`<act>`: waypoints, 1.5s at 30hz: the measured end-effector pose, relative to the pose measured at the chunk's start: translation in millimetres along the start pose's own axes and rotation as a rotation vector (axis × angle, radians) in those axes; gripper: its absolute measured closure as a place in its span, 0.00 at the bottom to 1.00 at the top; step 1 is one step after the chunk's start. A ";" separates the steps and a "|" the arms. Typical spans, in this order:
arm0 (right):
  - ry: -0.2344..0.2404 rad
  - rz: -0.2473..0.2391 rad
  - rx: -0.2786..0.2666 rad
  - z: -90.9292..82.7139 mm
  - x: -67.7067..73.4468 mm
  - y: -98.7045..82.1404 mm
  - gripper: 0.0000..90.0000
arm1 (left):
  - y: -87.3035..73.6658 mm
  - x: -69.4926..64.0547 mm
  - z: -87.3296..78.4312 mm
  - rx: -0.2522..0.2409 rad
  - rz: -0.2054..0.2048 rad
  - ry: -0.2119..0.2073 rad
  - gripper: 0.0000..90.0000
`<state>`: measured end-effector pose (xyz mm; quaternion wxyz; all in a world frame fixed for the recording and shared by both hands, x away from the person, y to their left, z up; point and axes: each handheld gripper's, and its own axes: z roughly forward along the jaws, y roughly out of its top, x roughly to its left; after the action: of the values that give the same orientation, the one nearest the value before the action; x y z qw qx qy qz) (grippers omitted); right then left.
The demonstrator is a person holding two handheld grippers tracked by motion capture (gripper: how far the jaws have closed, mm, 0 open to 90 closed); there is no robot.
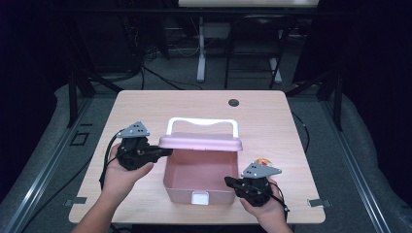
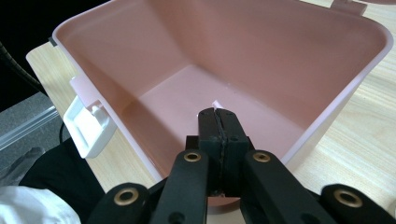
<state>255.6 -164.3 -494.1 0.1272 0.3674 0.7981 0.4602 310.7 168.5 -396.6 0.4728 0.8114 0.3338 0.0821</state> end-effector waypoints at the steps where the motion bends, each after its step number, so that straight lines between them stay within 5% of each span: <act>1: -0.001 0.002 0.000 -0.1 -0.5 0.1 1.00 | 0.7 0.2 0.1 0.001 0.001 0.000 1.00; 45: -0.006 0.006 -0.021 -1.0 -6.9 -2.2 1.00 | 36.4 25.4 11.1 -0.028 -0.016 0.063 1.00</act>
<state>258.8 -170.5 -496.3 0.1322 0.3700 0.7916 0.4680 352.0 164.2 -377.3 0.4738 0.7990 0.3539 0.1086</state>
